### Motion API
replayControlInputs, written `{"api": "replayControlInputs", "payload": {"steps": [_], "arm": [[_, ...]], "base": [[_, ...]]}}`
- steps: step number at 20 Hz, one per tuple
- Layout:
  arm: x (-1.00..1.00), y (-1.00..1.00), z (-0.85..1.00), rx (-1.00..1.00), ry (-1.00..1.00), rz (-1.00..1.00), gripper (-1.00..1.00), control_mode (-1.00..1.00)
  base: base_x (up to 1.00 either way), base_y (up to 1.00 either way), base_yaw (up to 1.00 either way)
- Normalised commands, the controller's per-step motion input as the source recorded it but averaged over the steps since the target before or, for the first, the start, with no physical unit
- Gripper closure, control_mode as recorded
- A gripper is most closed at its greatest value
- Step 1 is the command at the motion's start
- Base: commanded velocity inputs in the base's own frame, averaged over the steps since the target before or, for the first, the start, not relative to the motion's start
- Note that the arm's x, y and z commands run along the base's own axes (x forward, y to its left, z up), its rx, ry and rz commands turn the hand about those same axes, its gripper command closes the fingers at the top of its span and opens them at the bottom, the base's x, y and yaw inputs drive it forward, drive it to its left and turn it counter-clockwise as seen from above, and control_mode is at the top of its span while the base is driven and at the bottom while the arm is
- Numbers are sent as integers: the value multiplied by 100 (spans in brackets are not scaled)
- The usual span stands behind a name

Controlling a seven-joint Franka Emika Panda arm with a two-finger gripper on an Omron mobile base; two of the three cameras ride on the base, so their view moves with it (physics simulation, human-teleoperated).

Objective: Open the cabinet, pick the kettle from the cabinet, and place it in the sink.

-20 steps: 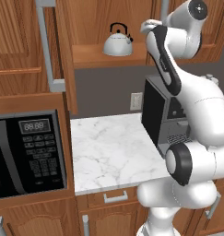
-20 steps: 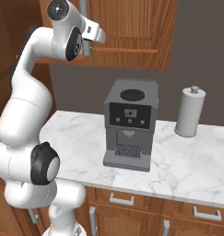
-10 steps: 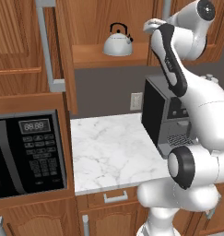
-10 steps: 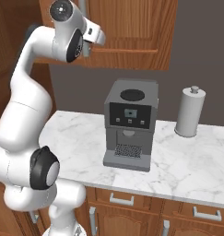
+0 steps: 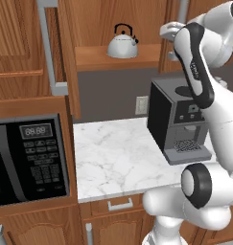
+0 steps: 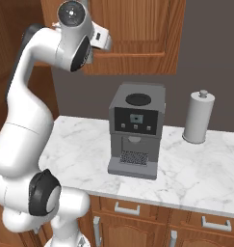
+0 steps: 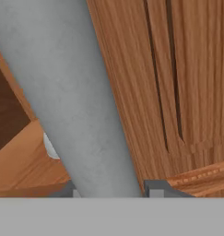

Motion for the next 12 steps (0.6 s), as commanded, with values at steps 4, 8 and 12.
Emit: {"api": "replayControlInputs", "payload": {"steps": [4, 8, 12], "arm": [[-55, -28, 0, 0, -6, 11, 100, -100], [-56, -38, 0, 2, -11, 12, 100, -100], [-53, -38, 0, 1, -10, 10, 100, -100]], "base": [[0, 0, 0], [0, 0, 0], [0, 0, 0]]}}
